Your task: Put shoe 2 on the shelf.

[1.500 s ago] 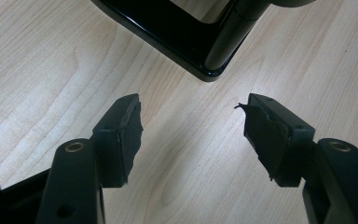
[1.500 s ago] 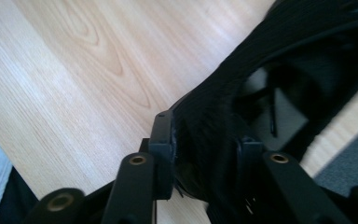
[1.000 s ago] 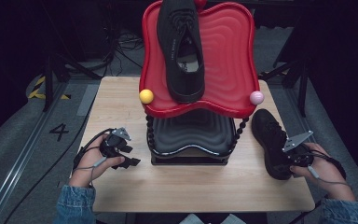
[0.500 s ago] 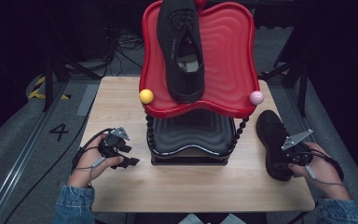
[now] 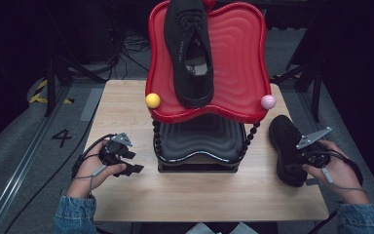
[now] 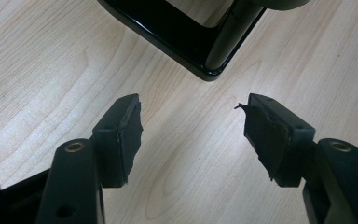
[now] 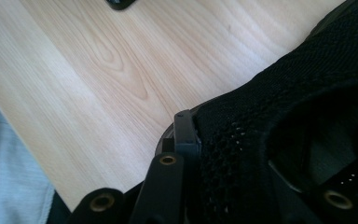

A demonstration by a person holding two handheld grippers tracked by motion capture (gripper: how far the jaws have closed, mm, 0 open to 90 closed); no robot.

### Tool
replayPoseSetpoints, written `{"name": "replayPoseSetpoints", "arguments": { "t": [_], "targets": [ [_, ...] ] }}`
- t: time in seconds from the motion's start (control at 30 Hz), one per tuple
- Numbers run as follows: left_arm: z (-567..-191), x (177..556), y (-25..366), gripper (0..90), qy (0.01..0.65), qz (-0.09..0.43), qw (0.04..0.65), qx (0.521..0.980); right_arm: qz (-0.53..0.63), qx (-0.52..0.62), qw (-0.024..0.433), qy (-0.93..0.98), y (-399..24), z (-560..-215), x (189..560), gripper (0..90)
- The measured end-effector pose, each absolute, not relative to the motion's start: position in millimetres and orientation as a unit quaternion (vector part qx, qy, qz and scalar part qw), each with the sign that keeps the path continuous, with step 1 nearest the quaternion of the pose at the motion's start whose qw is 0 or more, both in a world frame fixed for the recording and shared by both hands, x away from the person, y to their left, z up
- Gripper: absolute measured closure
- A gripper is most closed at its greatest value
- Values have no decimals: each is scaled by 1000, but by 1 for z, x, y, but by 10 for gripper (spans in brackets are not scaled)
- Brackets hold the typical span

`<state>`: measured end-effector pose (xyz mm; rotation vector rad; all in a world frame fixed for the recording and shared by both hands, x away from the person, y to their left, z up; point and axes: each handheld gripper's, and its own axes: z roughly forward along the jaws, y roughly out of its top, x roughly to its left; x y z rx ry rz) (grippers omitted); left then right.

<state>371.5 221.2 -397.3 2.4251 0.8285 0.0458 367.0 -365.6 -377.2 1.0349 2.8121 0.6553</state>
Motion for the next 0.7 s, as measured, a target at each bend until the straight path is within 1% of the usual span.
{"name": "replayPoseSetpoints", "arguments": {
  "t": [0.3, 0.43, 0.7],
  "targets": [
    [-398, 372, 223, 372, 312, 18, 283, 907, 211, 325, 36, 921, -356, -342, 368, 865],
    [-399, 371, 222, 372, 311, 17, 285, 906, 207, 314, 45, 925, -347, -324, 366, 865],
    [-398, 370, 223, 372, 313, 17, 283, 906, 216, 300, 48, 928, -335, -292, 365, 865]
  ]
}}
